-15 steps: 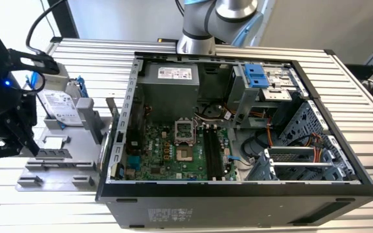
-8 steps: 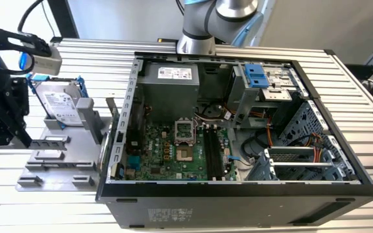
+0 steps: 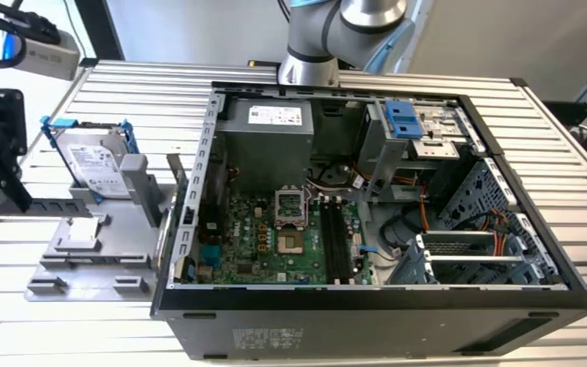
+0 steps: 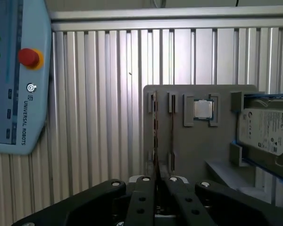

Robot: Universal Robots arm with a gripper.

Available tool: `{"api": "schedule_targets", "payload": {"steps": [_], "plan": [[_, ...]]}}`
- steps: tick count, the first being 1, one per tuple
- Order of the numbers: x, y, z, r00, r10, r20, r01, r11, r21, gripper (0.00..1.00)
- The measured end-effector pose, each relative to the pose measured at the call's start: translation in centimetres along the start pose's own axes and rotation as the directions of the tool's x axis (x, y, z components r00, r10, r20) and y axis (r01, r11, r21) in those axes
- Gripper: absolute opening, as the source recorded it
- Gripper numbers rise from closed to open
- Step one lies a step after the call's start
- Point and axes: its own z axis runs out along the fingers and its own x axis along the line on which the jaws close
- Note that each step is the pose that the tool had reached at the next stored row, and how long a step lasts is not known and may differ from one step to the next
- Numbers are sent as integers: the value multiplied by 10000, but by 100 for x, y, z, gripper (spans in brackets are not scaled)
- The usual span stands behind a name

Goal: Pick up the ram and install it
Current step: 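Pick up the ram and move it above insertion slot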

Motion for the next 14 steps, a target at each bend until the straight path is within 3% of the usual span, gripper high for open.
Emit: {"api": "schedule_targets", "payload": {"steps": [4,10,14], "plan": [[4,3,-164,10000,-1,-17,1,10000,-4,0],[2,-23,-169,10000,2,-42,-2,10000,-3,0],[-1,-161,-173,10000,-1,-42,1,10000,-6,0]]}}
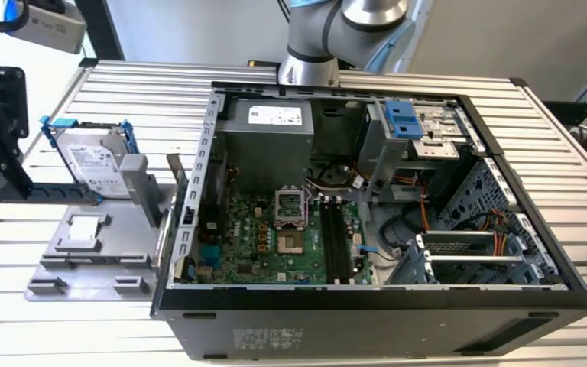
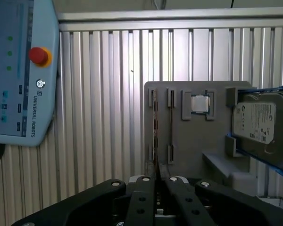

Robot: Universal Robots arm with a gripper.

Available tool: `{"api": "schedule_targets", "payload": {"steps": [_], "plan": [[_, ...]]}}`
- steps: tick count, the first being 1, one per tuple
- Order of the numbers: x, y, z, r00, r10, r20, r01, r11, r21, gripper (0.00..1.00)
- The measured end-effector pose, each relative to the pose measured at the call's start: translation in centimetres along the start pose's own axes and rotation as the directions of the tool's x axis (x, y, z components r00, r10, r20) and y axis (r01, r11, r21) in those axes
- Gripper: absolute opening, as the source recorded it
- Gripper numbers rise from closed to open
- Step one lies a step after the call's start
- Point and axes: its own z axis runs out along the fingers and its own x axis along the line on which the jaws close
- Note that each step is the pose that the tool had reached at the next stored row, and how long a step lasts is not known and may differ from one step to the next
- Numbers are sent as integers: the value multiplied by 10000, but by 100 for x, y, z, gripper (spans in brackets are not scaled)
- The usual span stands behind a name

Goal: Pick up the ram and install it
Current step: 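Pick up the ram and move it above insertion slot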

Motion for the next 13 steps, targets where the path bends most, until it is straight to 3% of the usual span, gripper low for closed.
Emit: {"api": "schedule_targets", "payload": {"steps": [13], "plan": [[-26,-557,-15,10000,-15,0,15,10000,-2,0]]}}
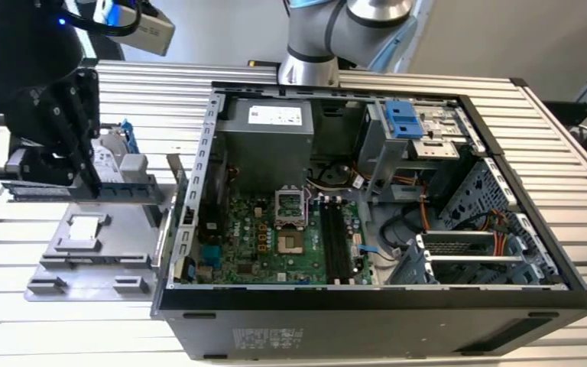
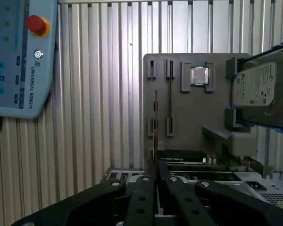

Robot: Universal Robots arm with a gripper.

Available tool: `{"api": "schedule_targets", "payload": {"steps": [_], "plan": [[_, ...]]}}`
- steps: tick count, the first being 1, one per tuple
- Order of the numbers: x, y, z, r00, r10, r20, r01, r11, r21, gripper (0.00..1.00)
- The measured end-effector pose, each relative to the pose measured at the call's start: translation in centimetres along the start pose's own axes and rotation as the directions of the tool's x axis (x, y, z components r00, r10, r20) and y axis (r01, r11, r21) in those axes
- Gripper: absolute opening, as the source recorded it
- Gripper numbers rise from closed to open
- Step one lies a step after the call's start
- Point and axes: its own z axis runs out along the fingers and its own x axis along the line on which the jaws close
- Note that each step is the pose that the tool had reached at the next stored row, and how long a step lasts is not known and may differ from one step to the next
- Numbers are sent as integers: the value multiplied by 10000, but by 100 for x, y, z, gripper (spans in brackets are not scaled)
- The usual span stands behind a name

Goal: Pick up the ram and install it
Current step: 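Pick up the ram and move it above insertion slot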

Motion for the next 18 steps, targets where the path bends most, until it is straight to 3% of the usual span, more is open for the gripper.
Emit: {"api": "schedule_targets", "payload": {"steps": [18], "plan": [[-53,-818,-22,10000,-3,0,3,10000,0,0]]}}
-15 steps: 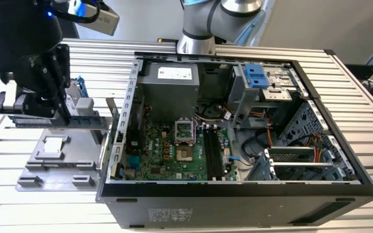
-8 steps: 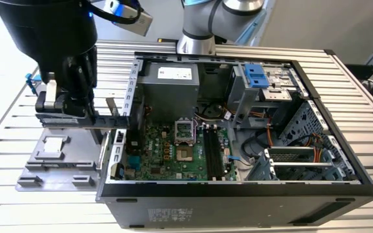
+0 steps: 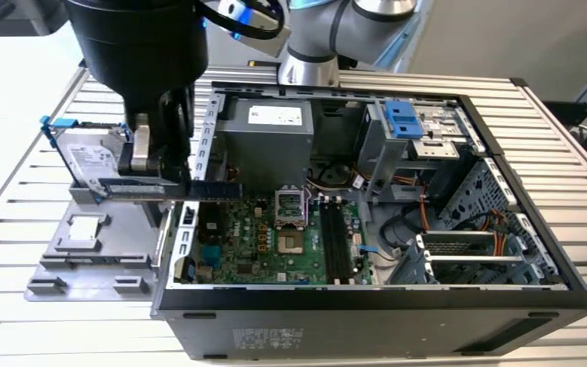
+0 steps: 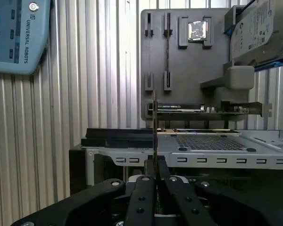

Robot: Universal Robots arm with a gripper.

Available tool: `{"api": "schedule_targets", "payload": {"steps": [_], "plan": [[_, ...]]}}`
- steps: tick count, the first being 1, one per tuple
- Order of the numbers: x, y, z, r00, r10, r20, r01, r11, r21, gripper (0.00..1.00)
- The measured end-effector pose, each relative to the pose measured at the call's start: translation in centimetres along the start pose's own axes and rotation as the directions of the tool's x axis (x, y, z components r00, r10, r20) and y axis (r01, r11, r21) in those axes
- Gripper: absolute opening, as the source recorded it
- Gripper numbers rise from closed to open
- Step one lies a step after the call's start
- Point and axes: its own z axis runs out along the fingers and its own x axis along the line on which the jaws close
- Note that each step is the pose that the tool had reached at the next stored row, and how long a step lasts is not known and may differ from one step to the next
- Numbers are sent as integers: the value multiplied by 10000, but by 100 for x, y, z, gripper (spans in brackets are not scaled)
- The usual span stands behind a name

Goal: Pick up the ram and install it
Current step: 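Pick up the ram and move it above insertion slot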

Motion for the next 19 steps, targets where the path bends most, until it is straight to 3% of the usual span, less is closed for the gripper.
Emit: {"api": "schedule_targets", "payload": {"steps": [3,4,5,19], "plan": [[-11,-136,-4,10000,1,1,-1,10000,0,0],[-19,-226,-6,10000,0,0,0,10000,0,0],[-24,-272,-7,10000,1,1,-1,10000,0,0],[-130,-852,-26,10000,1,1,-1,10000,0,0]]}}
